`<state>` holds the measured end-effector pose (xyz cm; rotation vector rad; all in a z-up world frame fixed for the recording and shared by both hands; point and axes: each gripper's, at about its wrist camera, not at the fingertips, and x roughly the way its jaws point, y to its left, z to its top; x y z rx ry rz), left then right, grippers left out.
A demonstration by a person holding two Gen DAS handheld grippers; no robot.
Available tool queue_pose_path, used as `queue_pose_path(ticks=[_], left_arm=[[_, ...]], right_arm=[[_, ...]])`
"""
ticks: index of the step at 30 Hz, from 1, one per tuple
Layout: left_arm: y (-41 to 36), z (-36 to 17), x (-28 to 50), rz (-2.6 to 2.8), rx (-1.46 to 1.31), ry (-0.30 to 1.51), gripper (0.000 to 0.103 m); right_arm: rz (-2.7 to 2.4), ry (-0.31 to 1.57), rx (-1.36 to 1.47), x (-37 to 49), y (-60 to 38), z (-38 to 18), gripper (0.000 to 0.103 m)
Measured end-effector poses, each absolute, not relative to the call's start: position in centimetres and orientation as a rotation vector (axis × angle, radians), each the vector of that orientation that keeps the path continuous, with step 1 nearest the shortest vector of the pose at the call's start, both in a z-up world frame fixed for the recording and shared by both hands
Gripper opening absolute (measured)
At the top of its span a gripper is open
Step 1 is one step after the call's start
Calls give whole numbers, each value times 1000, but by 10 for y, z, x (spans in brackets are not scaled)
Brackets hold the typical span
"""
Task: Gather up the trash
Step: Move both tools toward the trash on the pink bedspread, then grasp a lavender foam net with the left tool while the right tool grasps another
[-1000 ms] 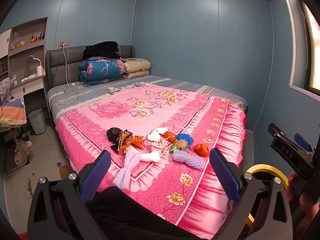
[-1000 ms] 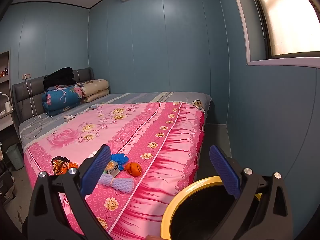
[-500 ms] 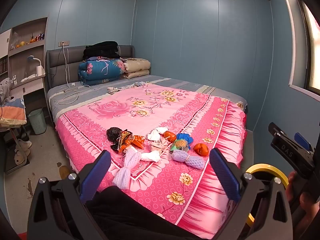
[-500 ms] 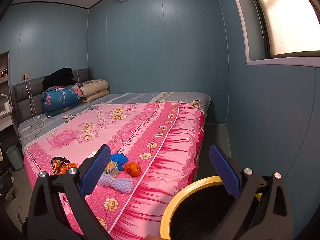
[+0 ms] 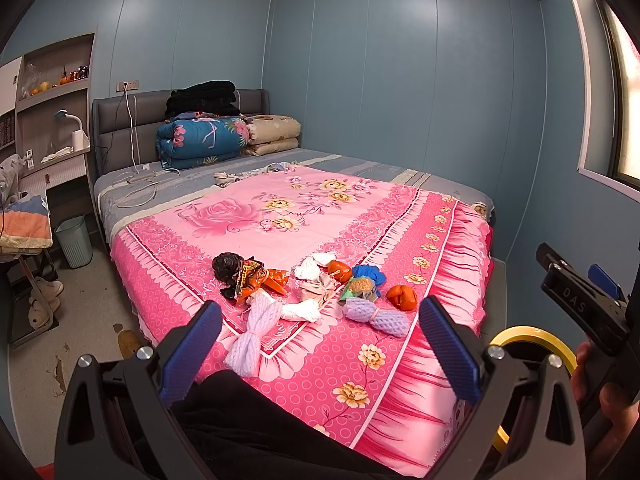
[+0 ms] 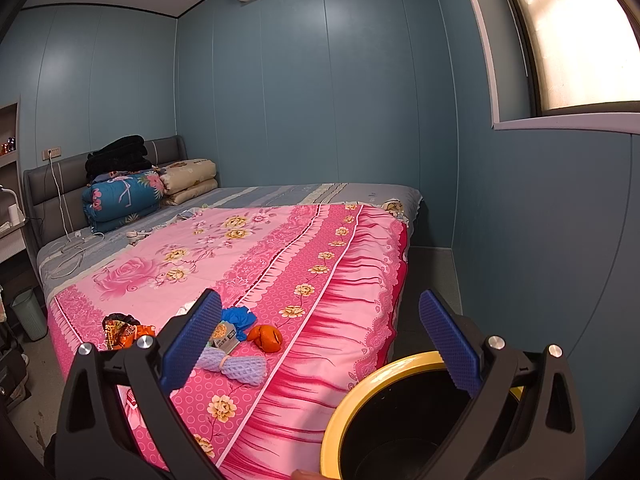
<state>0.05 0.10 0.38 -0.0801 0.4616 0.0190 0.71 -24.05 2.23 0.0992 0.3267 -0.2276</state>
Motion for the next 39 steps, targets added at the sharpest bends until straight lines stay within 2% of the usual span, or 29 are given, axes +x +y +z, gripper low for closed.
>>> queue_pose_path(ticks=[14, 25, 29, 32, 39], left_arm=[[-2, -1, -1, 9, -76, 465, 95], [23, -27, 35, -33, -65, 565, 95], [41, -47, 59, -70, -45, 637, 95], [55, -69, 79, -57, 2, 709, 95], [98, -117, 120, -38, -53, 852, 95]], right_arm=[[-224, 318, 93, 11, -240, 22, 95], [-147, 404, 25, 72, -244, 2, 95], [-54, 507, 27, 108, -239, -14, 95], [77, 658, 11, 140, -224, -38, 95], [271, 868, -165, 199, -168, -93, 95]])
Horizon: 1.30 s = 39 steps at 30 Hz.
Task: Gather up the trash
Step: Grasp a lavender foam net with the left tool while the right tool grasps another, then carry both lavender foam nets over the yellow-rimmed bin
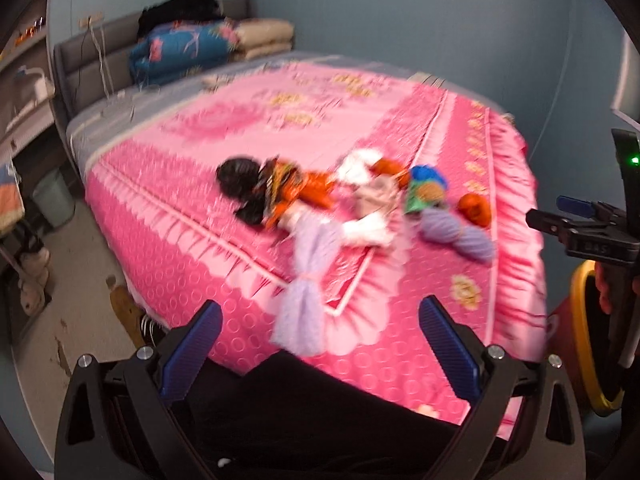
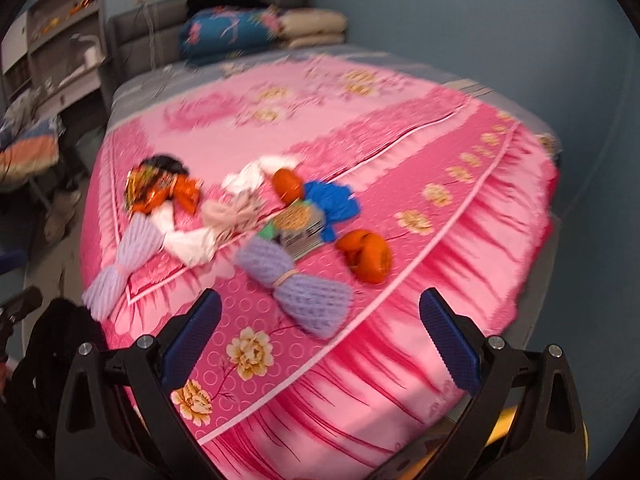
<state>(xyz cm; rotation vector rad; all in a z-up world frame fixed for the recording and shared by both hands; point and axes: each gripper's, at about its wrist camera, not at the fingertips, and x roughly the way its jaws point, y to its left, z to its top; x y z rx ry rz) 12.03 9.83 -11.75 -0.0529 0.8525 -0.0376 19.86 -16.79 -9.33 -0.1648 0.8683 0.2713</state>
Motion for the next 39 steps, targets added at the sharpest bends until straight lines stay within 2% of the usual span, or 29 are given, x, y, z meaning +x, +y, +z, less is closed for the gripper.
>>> queue_pose_path(ticks=[12, 21, 24, 26, 29, 31, 34, 39], left_arm=[[124, -166, 190, -51, -132, 992, 95], [118, -192, 218, -74, -33, 1050, 95], [114, -195, 222, -85, -21, 1035, 95], [113, -198, 225, -75, -17, 1031, 94], [115, -203, 228, -85, -42, 1043, 74], [113, -207, 228, -94, -41, 1057, 50], [110, -209, 224, -121, -53, 1065, 29], [107, -201, 213, -153, -55, 1029, 26]], right_arm=[[410, 1030, -363, 264, -120, -156, 95], [411, 1126, -363, 288, -119, -182, 94], [404, 1148, -362, 291, -116, -188, 81], [400, 1154, -375, 290, -114, -191, 78], [394, 1178, -384, 291, -111, -199, 68], [371, 1183, -389, 292, -111, -202, 53], [351, 1201, -350, 296, -114, -204, 41], [368, 1232, -266, 295, -118, -197, 35]])
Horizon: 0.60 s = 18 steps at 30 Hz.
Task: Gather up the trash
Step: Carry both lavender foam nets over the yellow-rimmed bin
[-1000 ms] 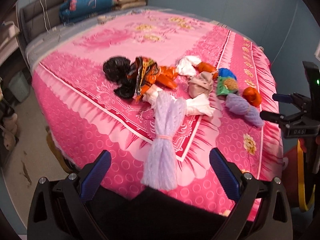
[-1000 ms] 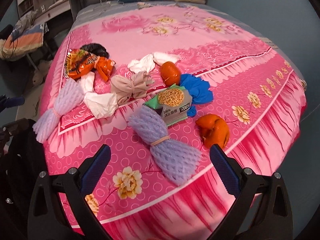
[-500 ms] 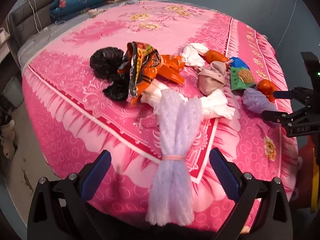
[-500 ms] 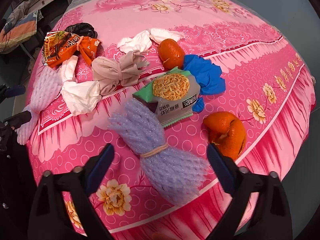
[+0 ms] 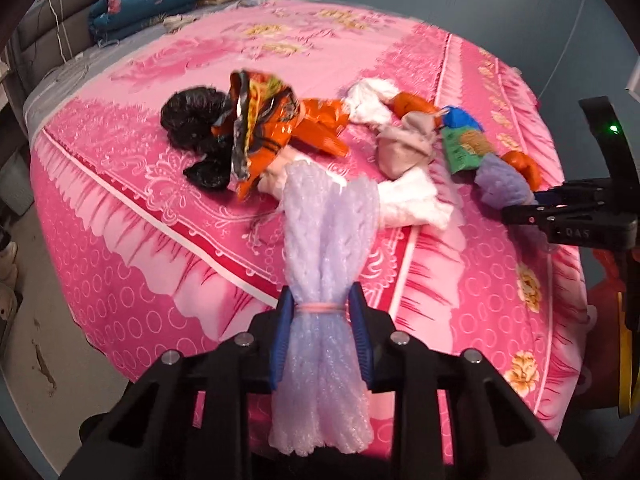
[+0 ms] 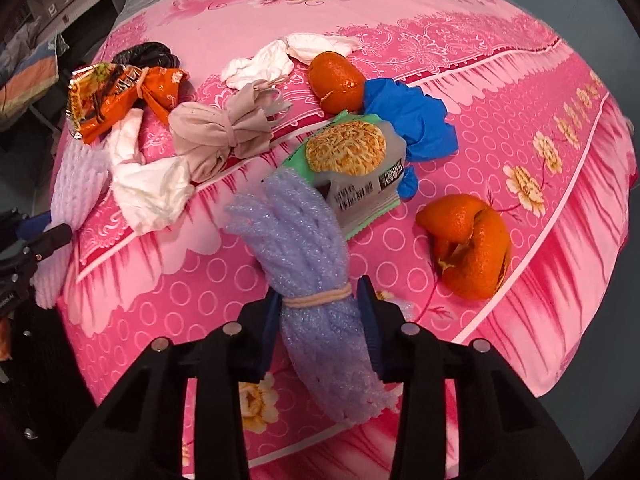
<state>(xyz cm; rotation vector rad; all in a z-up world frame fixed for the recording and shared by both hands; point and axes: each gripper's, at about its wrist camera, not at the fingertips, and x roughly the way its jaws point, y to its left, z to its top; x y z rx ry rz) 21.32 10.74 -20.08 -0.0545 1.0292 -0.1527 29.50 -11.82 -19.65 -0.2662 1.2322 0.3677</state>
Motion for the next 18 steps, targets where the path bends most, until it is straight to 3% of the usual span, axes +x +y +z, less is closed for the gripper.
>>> queue_pose_path(ticks=[18], left_arm=[[99, -143, 167, -324, -124, 872, 23]], right_arm=[[494, 1076, 130, 206, -175, -96, 34]])
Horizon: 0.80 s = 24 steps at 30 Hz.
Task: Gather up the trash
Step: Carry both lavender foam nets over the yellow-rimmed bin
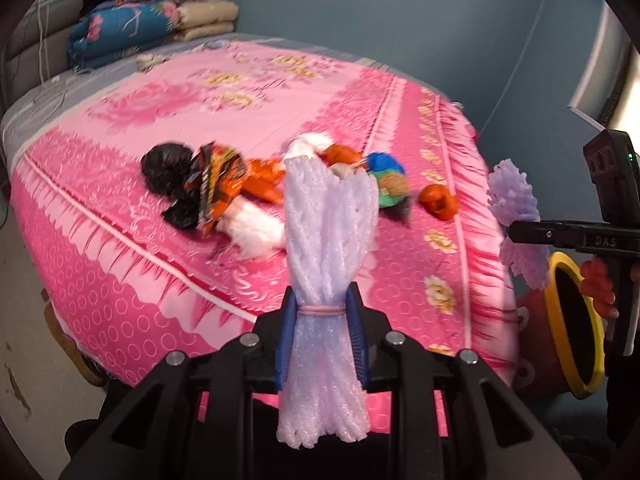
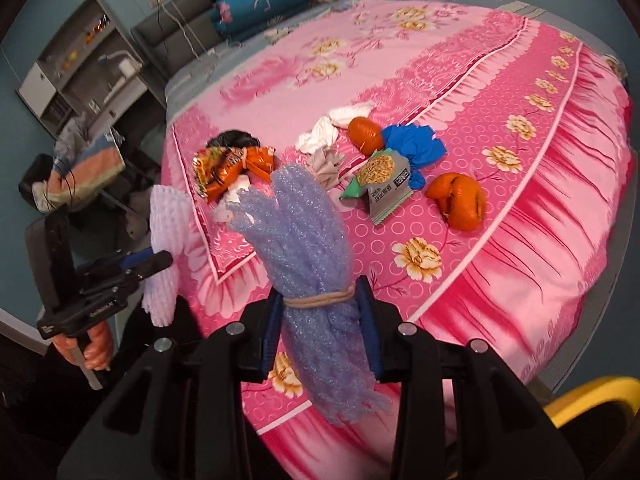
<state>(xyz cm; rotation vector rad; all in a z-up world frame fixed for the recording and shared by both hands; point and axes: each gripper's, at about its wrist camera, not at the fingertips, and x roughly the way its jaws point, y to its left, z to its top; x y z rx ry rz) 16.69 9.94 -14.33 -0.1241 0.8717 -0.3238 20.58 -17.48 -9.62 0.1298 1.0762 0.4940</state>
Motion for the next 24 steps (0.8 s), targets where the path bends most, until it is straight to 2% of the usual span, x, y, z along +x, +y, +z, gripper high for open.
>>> queue_pose_path(ticks=[16, 24], left_arm=[[-3, -64, 116, -513, -2, 730, 23], [-76, -45, 89, -660, 85, 701, 23]], right_arm=[[369, 769, 296, 106, -280, -7, 34], [255, 665, 341, 68, -326, 27, 34]])
